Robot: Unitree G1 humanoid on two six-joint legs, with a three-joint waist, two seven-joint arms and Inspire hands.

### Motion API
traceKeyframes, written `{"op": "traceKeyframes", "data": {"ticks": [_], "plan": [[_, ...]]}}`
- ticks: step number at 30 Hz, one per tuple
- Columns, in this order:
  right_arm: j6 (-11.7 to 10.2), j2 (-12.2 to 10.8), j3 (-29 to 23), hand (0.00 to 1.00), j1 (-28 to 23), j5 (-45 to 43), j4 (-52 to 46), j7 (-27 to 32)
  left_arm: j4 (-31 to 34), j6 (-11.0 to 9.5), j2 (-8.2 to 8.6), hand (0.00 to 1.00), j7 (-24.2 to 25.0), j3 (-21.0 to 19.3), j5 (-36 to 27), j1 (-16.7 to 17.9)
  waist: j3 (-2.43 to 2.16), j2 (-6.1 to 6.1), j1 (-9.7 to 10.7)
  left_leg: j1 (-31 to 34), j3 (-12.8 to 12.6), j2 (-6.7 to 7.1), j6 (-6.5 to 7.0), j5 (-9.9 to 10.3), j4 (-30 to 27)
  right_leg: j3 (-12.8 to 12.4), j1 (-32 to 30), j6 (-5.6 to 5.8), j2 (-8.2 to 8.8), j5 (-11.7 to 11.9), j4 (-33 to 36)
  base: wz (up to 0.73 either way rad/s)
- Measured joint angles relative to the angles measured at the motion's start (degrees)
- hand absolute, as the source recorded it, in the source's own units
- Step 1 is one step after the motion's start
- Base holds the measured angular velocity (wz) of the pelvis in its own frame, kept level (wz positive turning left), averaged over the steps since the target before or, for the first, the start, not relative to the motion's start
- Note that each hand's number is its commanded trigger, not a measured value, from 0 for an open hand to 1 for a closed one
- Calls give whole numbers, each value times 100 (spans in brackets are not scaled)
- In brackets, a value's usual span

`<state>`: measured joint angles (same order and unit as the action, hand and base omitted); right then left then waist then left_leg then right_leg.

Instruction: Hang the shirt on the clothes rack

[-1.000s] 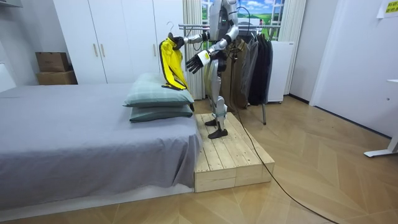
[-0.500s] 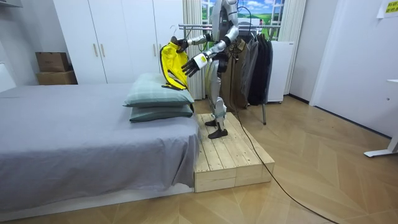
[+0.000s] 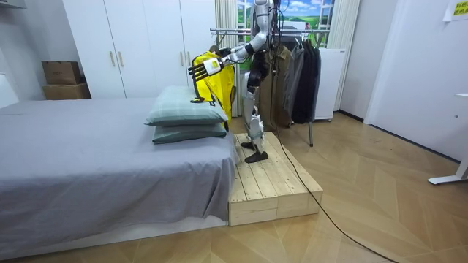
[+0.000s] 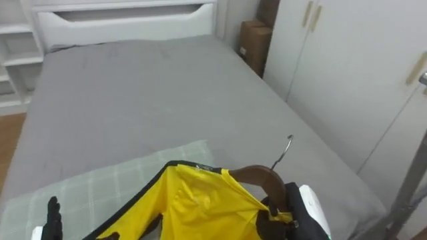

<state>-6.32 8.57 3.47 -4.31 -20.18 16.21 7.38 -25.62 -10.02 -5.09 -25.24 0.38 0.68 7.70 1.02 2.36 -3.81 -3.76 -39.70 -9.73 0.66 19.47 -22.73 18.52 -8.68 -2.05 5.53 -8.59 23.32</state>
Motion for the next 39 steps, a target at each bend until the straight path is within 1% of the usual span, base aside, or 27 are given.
{"op": "traceKeyframes", "data": {"ticks": [2,3,4,5,6,7,8,9,10,11,12,13,14,16,18,20,23,25,26,27,29,30,31,32,34,35,39], "plan": [[-2,1,43,100,133,-15,-17,-5,0,24,-12,0,-1,28,13,0,-8,9,49,7,-44,-195,-159,145,-438,-234,-119,-120,-136,-179,183,-57],[-14,1,55,100,164,-16,-24,-8,0,24,-7,0,-7,30,18,5,-11,19,22,27,30,-206,-167,143,-561,-369,-153,-144,-183,-230,208,-91],[-24,2,99,100,250,-15,-26,-14,0,38,-2,0,-35,31,17,51,-7,10,-4,158,535,-245,-230,57,-994,-705,-187,-199,-309,-309,254,-119],[-29,18,159,100,339,-13,-26,-14,-1,80,12,0,-69,56,9,122,-10,-28,-35,429,1393,-167,-193,-145,-1513,-1044,-144,-222,-415,-304,251,-128],[-30,26,195,100,381,-13,-25,-14,-3,103,28,0,-81,71,-3,144,-4,-31,-48,561,1817,-60,-165,-202,-1668,-1225,-126,-231,-443,-296,244,-132],[-35,26,214,100,414,-16,-27,-13,-26,119,46,0,-104,159,-7,151,-20,-26,-79,713,2545,193,-140,-198,-1559,-1517,-119,-206,-470,-279,226,-130],[-35,31,212,100,430,-12,-28,-12,-25,115,50,0,-121,286,1,131,-13,0,-110,836,3033,388,-163,-201,-1240,-1792,-116,-138,-520,-260,165,-130],[-34,31,213,100,435,-13,-28,-12,-23,110,60,0,-133,339,2,129,-16,-1,-145,871,3256,456,-186,-215,-1042,-1967,-114,-117,-564,-232,127,-144],[-32,23,226,100,473,-16,-28,-13,-22,91,86,0,-176,389,7,129,-33,-24,-184,915,3623,550,-269,-270,-539,-2184,-152,-103,-595,-181,122,-145],[-30,29,258,100,529,-1,-28,-11,-22,80,106,0,-215,439,1,117,-59,-88,-211,924,3886,548,-369,-385,-40,-2409,-211,-49,-682,-134,125,-142],[-30,36,275,100,554,11,-28,-11,-23,69,121,0,-222,460,-2,105,-75,-115,-219,928,3996,541,-401,-421,186,-2532,-258,-27,-740,-125,145,-125],[-29,95,285,100,561,39,-27,-12,-24,61,121,0,-305,547,-5,98,-118,-190,-238,890,4009,547,-495,-608,299,-2719,-266,64,-841,-101,150,-102],[-26,81,285,100,567,41,-32,-10,-24,52,109,0,-374,565,-5,72,-123,-158,-186,811,3929,576,-415,-725,369,-2849,-243,115,-866,-81,129,-81],[-25,47,283,100,564,79,-35,-11,-25,43,59,0,-481,657,-8,20,-126,-29,-34,752,3848,660,-427,-814,445,-2951,-215,165,-867,-19,25,-35],[-19,51,280,100,558,169,-35,-9,-26,40,11,0,-488,798,-8,22,-112,-3,2,683,3730,661,-396,-815,543,-3053,-96,210,-863,122,-260,-31],[-2,58,260,100,555,171,-74,-7,-38,40,-17,0,-485,887,-4,21,-83,-34,45,611,3616,663,-317,-794,615,-3136,-15,245,-849,235,-487,-32],[-1,75,259,100,552,192,-166,-2,-146,37,-98,0,-453,885,-20,21,-31,-104,43,533,3220,654,-186,-707,690,-3264,-63,305,-830,366,-701,-57],[0,75,258,100,547,176,-205,-2,-229,36,-206,0,-440,850,-15,21,-33,-113,39,524,3017,654,-156,-667,715,-3347,-123,337,-834,397,-753,-57],[0,75,259,100,546,175,-234,-2,-256,37,-291,0,-418,811,-10,22,-35,-115,42,514,2886,641,-145,-634,743,-3333,-173,342,-839,429,-758,-60],[0,76,258,100,545,174,-247,-2,-255,37,-308,0,-413,760,-4,22,-37,-119,38,505,2818,630,-145,-617,748,-3283,-201,337,-841,451,-761,-67],[0,73,280,100,542,153,-303,-4,-258,34,-332,0,-436,595,-17,16,-36,-148,-1,352,2472,566,-145,-552,853,-2848,-263,259,-847,526,-768,-77],[0,70,281,100,540,142,-313,-5,-257,34,-332,0,-435,543,-16,16,-34,-159,-4,292,2390,552,-149,-541,892,-2694,-266,229,-844,545,-769,-76],[0,67,282,100,540,110,-342,-7,-257,33,-331,0,-434,505,-17,8,-37,-173,0,171,2229,543,-154,-533,999,-2399,-277,177,-833,577,-776,-74],[1,70,280,100,541,84,-402,-9,-254,33,-323,0,-431,490,-17,-26,-42,-179,4,92,2064,547,-156,-531,1104,-2209,-328,133,-825,604,-778,-70],[6,70,278,100,540,46,-503,-37,-253,33,-311,0,-421,490,-14,-104,-47,-194,37,62,1899,551,-162,-527,1172,-2156,-381,97,-835,625,-811,-49],[15,78,270,100,539,50,-534,-59,-248,32,-291,0,-415,493,-14,-173,-49,-194,96,43,1838,555,-163,-527,1212,-2199,-407,94,-853,627,-814,-36],[161,94,259,100,500,-64,-795,-75,-237,32,-235,0,-368,491,-3,-277,-55,-194,109,-112,1566,548,-179,-533,1337,-2415,-424,86,-969,628,-799,-37]]}}
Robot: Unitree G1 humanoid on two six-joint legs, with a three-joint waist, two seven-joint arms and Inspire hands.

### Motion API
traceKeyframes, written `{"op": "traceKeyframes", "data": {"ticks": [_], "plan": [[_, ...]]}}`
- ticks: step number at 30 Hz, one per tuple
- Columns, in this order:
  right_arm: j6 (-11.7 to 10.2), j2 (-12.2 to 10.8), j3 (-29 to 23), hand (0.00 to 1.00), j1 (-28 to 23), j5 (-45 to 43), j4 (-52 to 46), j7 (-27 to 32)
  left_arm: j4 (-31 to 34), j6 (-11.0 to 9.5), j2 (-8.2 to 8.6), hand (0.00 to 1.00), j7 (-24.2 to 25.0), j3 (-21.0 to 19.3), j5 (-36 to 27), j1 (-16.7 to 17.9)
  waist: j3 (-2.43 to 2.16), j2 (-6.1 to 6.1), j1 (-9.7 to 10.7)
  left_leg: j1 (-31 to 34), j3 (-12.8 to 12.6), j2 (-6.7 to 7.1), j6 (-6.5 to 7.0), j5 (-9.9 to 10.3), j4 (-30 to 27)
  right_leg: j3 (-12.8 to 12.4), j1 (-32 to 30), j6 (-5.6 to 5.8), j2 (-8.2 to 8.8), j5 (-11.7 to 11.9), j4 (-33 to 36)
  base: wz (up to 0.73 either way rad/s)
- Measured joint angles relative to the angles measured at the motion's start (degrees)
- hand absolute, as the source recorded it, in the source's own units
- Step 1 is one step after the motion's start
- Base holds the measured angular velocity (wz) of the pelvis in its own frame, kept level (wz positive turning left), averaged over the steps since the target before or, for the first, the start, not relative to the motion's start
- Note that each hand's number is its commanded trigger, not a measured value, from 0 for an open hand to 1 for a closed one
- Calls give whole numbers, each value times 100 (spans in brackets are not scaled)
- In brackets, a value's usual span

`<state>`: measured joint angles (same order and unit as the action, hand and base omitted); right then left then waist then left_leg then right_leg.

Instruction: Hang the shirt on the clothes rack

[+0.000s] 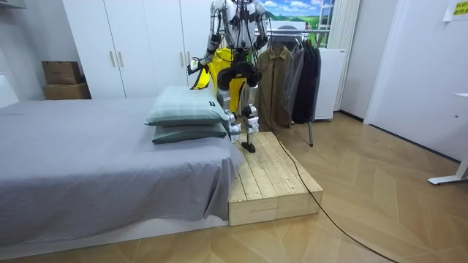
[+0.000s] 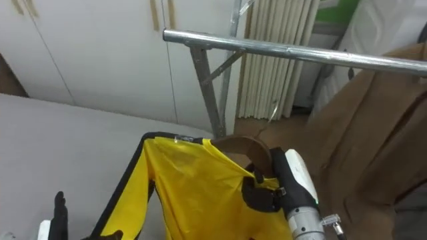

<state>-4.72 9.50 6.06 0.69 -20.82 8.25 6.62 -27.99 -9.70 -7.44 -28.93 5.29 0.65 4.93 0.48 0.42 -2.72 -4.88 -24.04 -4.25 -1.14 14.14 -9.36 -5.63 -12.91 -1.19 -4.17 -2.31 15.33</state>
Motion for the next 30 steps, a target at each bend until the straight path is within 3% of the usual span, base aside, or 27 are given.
{"op": "traceKeyframes", "data": {"ticks": [5,17,30], "plan": [[7,26,-46,100,-176,-252,-583,18,0,1,12,0,182,1,2,18,0,16,140,-146,-175,-23,-19,9,21,-173,90,-30,-92,17,-70,-21],[40,46,-109,100,-412,-662,-912,18,25,0,10,0,241,13,2,112,-16,79,380,-168,-211,-32,-56,29,73,-236,80,-43,-142,52,-74,-4],[41,52,-115,100,-424,-849,-920,15,46,-2,5,0,489,9,1,148,-18,89,351,-274,-145,-37,-66,21,78,-226,232,-42,-144,64,-158,1]]}}
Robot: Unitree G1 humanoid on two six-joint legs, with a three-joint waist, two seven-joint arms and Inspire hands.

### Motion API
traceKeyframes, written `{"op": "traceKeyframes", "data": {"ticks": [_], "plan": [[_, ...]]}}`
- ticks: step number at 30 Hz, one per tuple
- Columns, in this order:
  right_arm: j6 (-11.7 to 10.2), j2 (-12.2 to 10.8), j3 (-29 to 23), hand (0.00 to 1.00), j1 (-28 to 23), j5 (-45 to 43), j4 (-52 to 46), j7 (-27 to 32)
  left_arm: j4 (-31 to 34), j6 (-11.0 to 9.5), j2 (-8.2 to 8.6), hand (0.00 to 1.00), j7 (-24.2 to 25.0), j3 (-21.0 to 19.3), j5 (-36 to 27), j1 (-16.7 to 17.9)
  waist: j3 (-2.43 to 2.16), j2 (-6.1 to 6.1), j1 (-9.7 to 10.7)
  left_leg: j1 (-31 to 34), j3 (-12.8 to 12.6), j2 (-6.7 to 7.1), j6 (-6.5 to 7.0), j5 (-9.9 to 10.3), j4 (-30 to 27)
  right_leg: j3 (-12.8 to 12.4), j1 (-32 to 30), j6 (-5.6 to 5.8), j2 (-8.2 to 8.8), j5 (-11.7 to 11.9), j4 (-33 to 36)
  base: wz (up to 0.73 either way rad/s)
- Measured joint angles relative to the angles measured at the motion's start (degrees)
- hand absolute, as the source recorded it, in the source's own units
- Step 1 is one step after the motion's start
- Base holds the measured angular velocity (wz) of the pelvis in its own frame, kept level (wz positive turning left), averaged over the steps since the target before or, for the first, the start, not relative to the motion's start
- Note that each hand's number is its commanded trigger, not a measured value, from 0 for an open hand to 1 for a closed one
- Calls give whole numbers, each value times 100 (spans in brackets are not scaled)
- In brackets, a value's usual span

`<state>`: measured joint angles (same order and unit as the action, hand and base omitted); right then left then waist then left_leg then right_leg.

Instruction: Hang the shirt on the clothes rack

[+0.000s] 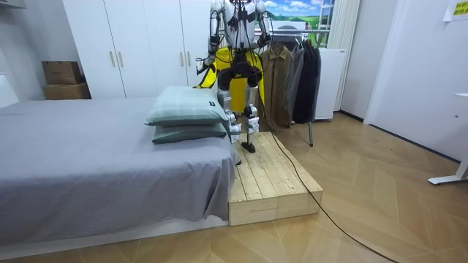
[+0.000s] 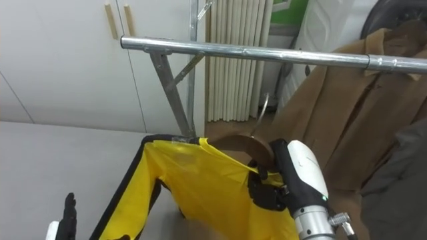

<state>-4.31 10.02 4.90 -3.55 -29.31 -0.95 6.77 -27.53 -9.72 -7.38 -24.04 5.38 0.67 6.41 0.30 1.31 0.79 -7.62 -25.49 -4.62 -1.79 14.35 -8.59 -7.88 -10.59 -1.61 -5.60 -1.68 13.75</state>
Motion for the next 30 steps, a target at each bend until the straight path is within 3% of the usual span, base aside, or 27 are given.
{"op": "traceKeyframes", "data": {"ticks": [14,30], "plan": [[0,-34,-5,100,-16,-32,-89,-114,-1,0,5,0,468,-143,1,127,-11,23,-269,-50,67,-9,-2,2,18,54,71,-5,2,15,-15,1],[-5,-36,-186,100,-17,-69,-449,-97,26,-1,50,0,486,-292,0,269,-14,21,-260,-26,74,-12,-2,2,20,69,55,-5,0,15,-20,0]]}}
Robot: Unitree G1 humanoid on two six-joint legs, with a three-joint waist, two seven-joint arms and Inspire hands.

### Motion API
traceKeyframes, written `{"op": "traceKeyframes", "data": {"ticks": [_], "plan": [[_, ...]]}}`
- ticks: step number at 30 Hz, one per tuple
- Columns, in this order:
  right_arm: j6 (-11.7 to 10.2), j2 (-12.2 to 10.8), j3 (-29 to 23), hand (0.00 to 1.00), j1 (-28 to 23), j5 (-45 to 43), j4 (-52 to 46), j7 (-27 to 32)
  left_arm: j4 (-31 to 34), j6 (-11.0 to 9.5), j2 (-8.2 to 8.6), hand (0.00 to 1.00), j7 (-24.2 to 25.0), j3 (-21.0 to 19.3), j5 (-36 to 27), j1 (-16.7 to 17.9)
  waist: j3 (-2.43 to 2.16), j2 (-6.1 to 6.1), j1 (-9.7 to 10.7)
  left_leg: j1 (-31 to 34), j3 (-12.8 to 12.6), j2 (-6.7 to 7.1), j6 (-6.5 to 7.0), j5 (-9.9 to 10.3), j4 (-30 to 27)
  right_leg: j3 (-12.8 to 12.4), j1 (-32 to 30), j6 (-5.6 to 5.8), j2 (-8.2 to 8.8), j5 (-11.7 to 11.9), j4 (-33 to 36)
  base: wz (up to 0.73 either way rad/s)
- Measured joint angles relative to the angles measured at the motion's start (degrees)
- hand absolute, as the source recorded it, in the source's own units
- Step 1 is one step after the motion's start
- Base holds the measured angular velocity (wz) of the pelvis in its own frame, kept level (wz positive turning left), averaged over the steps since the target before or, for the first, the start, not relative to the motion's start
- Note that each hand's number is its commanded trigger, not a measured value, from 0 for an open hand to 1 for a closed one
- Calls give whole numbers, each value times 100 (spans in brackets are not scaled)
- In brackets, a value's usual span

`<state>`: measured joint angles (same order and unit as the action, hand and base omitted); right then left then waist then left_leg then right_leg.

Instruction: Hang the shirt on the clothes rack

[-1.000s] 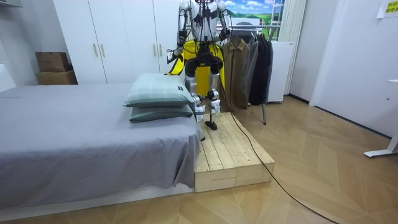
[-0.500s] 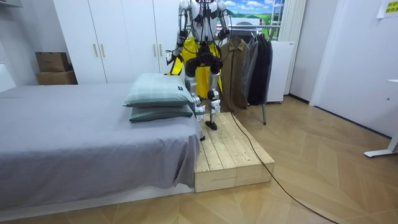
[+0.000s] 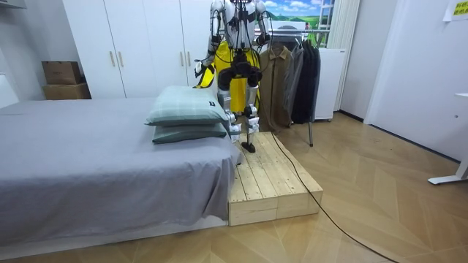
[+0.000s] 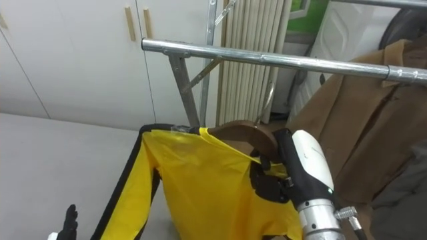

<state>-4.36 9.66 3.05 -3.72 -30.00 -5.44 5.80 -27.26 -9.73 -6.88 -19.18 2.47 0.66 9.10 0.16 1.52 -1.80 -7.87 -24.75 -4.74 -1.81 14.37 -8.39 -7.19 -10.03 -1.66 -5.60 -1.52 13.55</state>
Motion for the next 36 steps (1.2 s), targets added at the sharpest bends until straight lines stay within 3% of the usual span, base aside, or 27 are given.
{"op": "traceKeyframes", "data": {"ticks": [9,12,18,22,33,36], "plan": [[-44,17,-67,100,4,20,-243,0,-103,-104,70,0,0,-1,2,8,5,27,-2,-80,-4,-4,-1,1,20,0,130,-2,-1,10,-63,0],[-91,21,-142,100,6,22,-328,-4,-260,-130,70,0,46,-16,4,16,23,78,-20,-68,-4,-15,-3,1,20,14,136,-7,-5,29,-95,0],[-93,41,-263,100,126,173,-432,-5,-356,-126,74,0,225,-38,2,180,13,138,-16,-46,3,-55,-32,10,18,26,114,-20,-42,27,-114,0],[-92,215,-278,100,216,512,-433,-12,-357,-125,87,0,241,-42,1,178,11,144,-11,-50,8,-56,-34,10,18,27,102,-24,-45,25,-118,0],[-92,380,-433,100,426,1164,-548,-35,-316,-125,105,0,250,-109,1,175,11,142,-43,-53,17,-58,-48,9,15,46,96,-31,-43,27,-101,0],[-92,390,-437,100,615,1601,-424,-86,-314,-125,92,0,203,-113,2,158,11,142,-29,-48,67,-62,-52,6,9,224,102,-59,-3,17,-101,9]]}}
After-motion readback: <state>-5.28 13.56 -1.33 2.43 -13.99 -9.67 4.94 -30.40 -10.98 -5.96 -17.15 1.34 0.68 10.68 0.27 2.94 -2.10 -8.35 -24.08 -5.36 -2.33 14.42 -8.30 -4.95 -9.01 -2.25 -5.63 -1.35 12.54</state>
